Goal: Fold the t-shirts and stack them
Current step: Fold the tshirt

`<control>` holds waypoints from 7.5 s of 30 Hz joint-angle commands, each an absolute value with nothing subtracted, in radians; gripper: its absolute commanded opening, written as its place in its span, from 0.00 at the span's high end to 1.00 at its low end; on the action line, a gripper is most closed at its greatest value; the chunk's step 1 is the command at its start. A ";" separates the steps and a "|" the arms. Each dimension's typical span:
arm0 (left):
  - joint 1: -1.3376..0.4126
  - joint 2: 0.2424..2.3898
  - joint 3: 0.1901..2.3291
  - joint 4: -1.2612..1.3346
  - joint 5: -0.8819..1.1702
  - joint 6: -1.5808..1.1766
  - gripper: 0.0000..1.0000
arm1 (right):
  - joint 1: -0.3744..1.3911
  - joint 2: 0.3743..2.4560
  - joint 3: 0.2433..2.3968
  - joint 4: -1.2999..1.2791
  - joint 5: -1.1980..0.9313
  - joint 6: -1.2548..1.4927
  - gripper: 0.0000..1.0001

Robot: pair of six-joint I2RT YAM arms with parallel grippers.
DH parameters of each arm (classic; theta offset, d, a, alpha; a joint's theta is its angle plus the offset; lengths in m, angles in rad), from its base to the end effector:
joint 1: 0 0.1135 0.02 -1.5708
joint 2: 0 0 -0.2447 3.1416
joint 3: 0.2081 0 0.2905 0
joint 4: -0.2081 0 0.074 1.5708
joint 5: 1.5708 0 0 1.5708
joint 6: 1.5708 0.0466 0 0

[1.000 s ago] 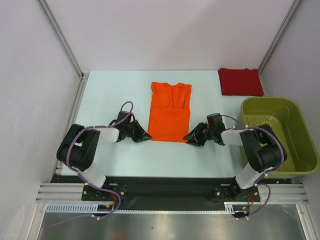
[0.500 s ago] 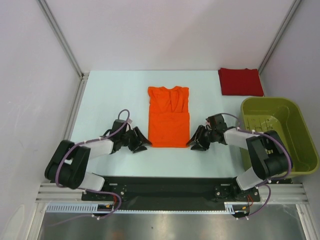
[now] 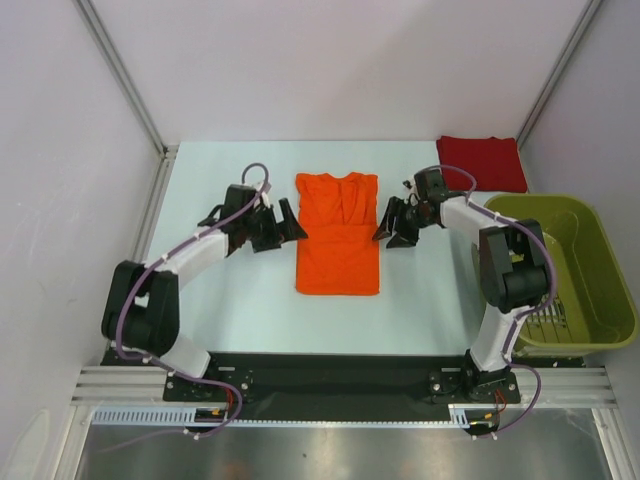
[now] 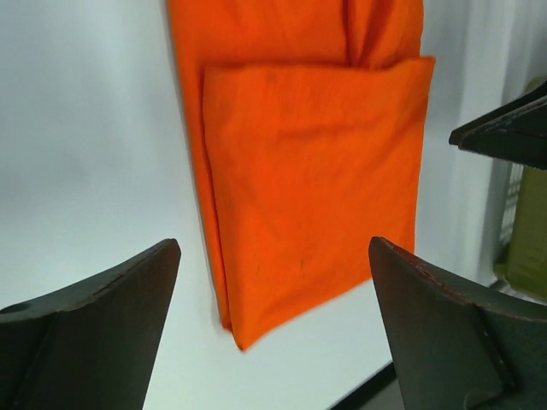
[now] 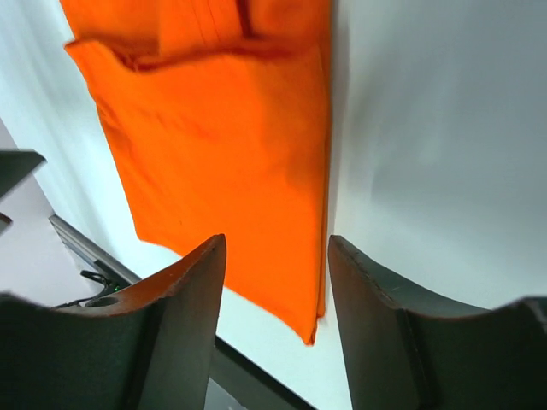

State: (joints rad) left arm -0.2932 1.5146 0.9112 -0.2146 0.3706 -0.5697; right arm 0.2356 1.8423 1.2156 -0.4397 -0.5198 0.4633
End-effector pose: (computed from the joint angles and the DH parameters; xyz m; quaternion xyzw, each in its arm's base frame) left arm 0.3346 -0.1187 0.1602 -0.0589 0.9147 -0.3067 0.2565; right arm 0.3897 0.1174 0.1310 0.0426 0.9371 0.3164 0.1414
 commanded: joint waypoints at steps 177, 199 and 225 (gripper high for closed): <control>-0.535 0.716 0.285 -0.328 0.074 -1.226 1.00 | 0.658 1.066 0.480 -0.291 -0.264 1.057 1.00; -0.259 1.725 1.222 -0.198 0.294 -0.894 0.99 | 0.272 1.916 1.500 -0.567 -0.544 0.673 1.00; -0.201 2.189 1.703 -0.216 0.446 -0.922 0.90 | 0.147 2.293 1.885 -0.621 -0.704 0.646 0.98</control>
